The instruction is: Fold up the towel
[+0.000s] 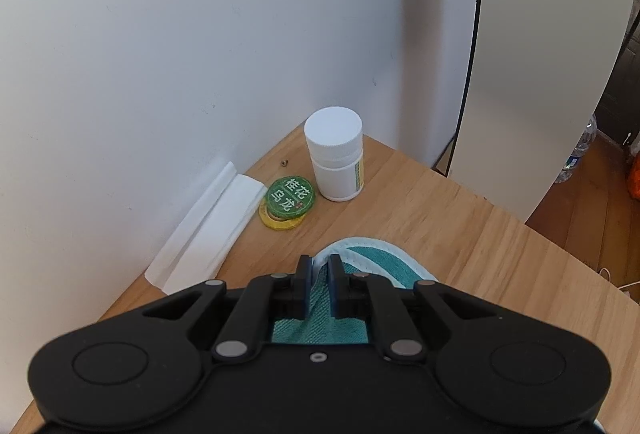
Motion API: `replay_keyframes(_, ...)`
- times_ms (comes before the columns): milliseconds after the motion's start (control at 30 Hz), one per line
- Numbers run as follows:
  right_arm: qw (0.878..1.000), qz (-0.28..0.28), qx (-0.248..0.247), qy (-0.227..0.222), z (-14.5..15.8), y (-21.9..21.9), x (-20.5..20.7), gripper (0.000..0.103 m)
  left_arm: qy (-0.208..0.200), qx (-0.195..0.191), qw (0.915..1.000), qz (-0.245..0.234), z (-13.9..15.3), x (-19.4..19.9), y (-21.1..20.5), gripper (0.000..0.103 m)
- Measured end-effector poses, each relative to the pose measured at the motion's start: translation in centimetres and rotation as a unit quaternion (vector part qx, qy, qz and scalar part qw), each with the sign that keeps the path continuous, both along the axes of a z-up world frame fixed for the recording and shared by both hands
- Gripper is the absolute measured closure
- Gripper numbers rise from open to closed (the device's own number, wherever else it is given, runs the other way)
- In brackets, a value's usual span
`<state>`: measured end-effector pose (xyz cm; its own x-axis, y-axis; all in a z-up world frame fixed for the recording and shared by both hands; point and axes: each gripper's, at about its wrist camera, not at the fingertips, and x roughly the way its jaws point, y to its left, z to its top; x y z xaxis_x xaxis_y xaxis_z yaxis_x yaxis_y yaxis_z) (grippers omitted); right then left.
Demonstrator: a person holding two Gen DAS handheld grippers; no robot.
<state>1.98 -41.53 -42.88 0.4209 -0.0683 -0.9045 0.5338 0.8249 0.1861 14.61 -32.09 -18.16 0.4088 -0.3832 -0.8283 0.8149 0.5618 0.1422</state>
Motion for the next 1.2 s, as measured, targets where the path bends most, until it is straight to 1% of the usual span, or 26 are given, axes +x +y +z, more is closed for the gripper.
replay_keyframes(67,1.0,-0.005,0.011,-0.01,0.5,-0.1,-0.4,0.102,-0.002,-0.003,1.0,0.0,-0.1,0.2,-0.1,0.095)
replay_keyframes(200,0.999,-0.017,0.004,-0.038,2.0,0.0,-1.4,0.102,-0.013,-0.019,0.9997,-0.005,0.2,0.3,0.0,0.095)
replay_keyframes(300,0.998,-0.025,-0.011,-0.057,3.1,0.1,-1.9,0.103,-0.018,-0.046,0.9988,-0.002,0.6,0.3,0.2,0.095)
replay_keyframes(400,0.997,-0.034,-0.021,-0.067,3.8,0.1,-2.1,0.103,-0.022,-0.069,0.9974,0.0,0.6,0.4,0.0,0.095)
replay_keyframes(467,0.997,-0.038,-0.026,-0.062,3.5,0.0,-2.0,0.103,-0.02,-0.077,0.9969,-0.003,0.1,0.8,-0.8,0.095)
replay_keyframes(567,0.997,-0.053,-0.032,-0.038,2.4,-0.4,-1.6,0.103,-0.012,-0.071,0.9974,-0.005,-2.2,1.6,-2.8,0.095)
replay_keyframes(633,0.996,-0.072,-0.043,-0.02,1.6,-0.7,-1.5,0.103,-0.007,-0.067,0.9977,-0.003,-4.4,2.2,-4.2,0.095)
replay_keyframes(700,0.996,-0.076,-0.035,-0.007,0.6,-1.2,-1.3,0.103,-0.004,-0.064,0.9979,-0.003,-5.7,2.5,-4.8,0.095)
replay_keyframes(767,0.997,-0.073,-0.023,0.0,0.0,-1.5,-1.3,0.103,-0.006,-0.062,0.9981,0.0,-8.0,3.1,-6.0,0.095)
replay_keyframes(800,0.997,-0.07,-0.012,0.001,-0.4,-1.6,-1.3,0.103,-0.001,-0.061,0.9981,-0.002,-8.6,3.3,-6.4,0.095)
replay_keyframes(867,0.998,-0.067,0.009,-0.01,-0.4,-1.8,-1.5,0.1,0.003,-0.062,0.9981,-0.004,-10.1,3.9,-7.4,0.095)
replay_keyframes(967,0.998,-0.061,0.007,-0.018,-0.2,-1.8,-1.7,0.093,0.006,-0.066,0.9978,-0.007,-11.5,4.8,-8.4,0.095)
replay_keyframes(1000,0.998,-0.057,0.011,-0.019,-0.1,-1.7,-1.7,0.089,0.006,-0.068,0.9976,-0.007,-11.8,5.2,-8.6,0.095)
replay_keyframes(1033,0.998,-0.054,0.018,-0.012,-0.2,-1.6,-1.5,0.089,0.006,-0.07,0.9975,-0.008,-12.2,5.5,-8.8,0.095)
replay_keyframes(1133,0.998,-0.052,0.035,-0.014,-0.4,-1.6,-1.6,0.089,0.005,-0.075,0.9971,-0.01,-13.3,6.6,-9.5,0.095)
replay_keyframes(1200,0.999,-0.041,0.035,-0.007,-0.8,-1.3,-1.2,0.089,0.006,-0.077,0.997,-0.011,-14.0,7.2,-9.9,0.095)
